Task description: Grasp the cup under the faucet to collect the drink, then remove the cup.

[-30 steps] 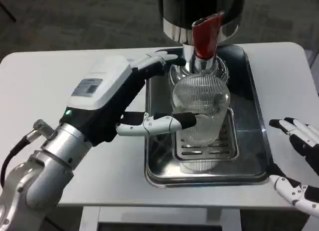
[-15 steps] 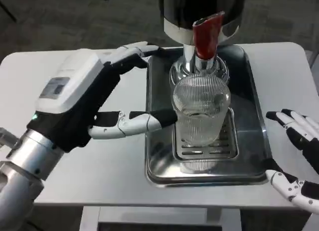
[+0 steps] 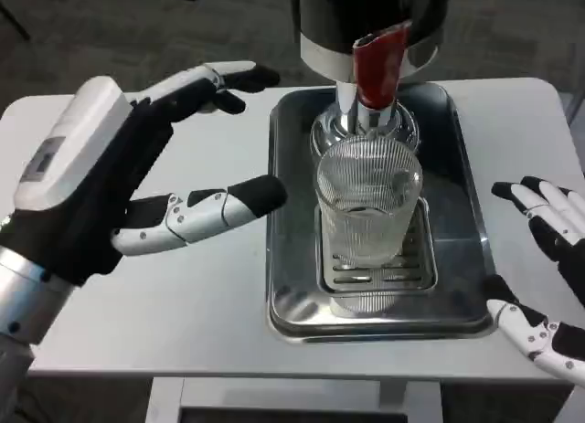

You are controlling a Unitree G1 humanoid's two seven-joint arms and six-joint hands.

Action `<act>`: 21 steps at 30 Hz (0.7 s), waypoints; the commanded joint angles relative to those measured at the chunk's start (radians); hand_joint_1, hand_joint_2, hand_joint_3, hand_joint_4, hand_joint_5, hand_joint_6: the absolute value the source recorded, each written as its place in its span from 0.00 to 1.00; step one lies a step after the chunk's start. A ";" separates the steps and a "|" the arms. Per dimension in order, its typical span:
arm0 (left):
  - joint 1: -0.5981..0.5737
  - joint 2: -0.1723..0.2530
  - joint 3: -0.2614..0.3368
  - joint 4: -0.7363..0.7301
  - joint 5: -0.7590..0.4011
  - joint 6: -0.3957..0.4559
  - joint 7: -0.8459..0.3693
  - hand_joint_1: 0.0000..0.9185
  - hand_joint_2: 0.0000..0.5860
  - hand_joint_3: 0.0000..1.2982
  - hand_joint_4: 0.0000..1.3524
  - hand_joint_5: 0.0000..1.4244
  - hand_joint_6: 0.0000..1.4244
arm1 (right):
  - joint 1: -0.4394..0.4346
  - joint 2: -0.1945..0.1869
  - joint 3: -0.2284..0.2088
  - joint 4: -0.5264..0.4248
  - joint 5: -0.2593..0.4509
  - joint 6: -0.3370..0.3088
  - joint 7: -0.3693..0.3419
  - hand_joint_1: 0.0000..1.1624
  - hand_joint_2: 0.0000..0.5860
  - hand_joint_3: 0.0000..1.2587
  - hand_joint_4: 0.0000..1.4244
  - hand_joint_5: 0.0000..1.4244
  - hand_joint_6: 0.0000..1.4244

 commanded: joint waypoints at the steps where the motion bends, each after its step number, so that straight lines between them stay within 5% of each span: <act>1: 0.001 0.002 0.026 -0.038 -0.061 0.017 -0.020 0.06 0.18 0.26 0.23 0.27 0.24 | 0.006 0.020 0.012 -0.023 -0.017 -0.010 -0.005 0.35 0.84 0.05 0.00 0.00 0.00; 21: -0.280 0.000 -0.003 -0.102 -0.440 0.252 -0.210 0.00 0.18 0.19 0.18 0.26 0.22 | 0.038 0.059 -0.009 -0.032 -0.008 -0.036 0.005 0.35 0.83 0.05 0.00 0.00 0.00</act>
